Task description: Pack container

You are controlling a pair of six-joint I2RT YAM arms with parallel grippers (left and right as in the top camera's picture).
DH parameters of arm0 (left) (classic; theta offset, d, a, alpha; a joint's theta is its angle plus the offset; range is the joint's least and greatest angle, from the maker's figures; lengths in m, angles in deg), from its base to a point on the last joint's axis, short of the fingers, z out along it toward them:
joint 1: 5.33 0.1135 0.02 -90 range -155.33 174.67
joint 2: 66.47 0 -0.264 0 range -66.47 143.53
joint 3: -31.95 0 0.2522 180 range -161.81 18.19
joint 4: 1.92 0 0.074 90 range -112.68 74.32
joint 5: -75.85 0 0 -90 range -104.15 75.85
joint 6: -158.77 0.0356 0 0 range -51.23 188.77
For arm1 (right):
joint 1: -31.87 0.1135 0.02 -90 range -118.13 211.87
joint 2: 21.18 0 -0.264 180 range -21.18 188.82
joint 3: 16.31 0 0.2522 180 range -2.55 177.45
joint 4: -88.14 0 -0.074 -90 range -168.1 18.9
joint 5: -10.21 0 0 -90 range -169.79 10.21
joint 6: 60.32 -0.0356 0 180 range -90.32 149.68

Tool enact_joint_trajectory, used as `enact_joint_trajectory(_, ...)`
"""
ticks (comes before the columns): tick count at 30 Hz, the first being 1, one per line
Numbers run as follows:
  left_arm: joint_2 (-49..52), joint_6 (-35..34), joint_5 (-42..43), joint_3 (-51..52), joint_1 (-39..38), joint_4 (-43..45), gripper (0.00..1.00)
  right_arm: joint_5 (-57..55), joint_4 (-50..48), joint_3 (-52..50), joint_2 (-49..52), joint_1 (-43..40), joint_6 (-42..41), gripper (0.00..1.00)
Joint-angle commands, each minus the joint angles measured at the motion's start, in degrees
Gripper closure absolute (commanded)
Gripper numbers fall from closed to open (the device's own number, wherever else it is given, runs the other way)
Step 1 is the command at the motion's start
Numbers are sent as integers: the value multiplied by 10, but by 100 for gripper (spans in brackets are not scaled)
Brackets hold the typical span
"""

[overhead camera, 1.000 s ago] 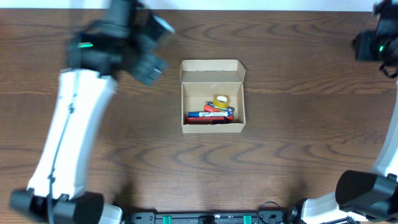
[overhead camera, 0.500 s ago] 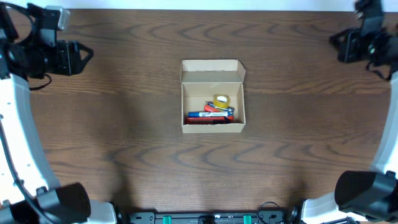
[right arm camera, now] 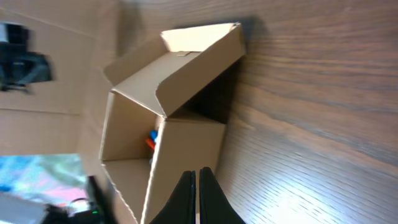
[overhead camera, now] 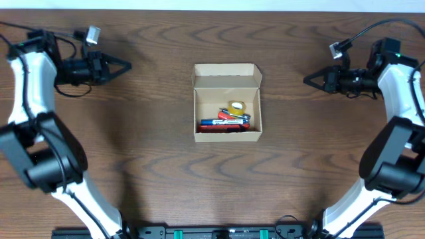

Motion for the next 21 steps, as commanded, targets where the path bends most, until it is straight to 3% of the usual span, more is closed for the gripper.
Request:
enact_joint_trajectory(1, 36, 31, 111, 1, -12, -3, 94, 79, 0, -1, 24, 12, 2, 99)
enact_joint_trajectory(7, 76, 46, 127, 1, -47, 22, 94, 113, -13, -1, 55, 36, -7, 99)
enact_joint_trajectory(12, 113, -5, 136, 1, -75, 71, 94, 141, -56, -1, 81, 59, -42, 99)
enact_joint_trajectory(21, 156, 2, 150, 1, -99, 92, 94, 146, -113, -1, 109, 69, -57, 99)
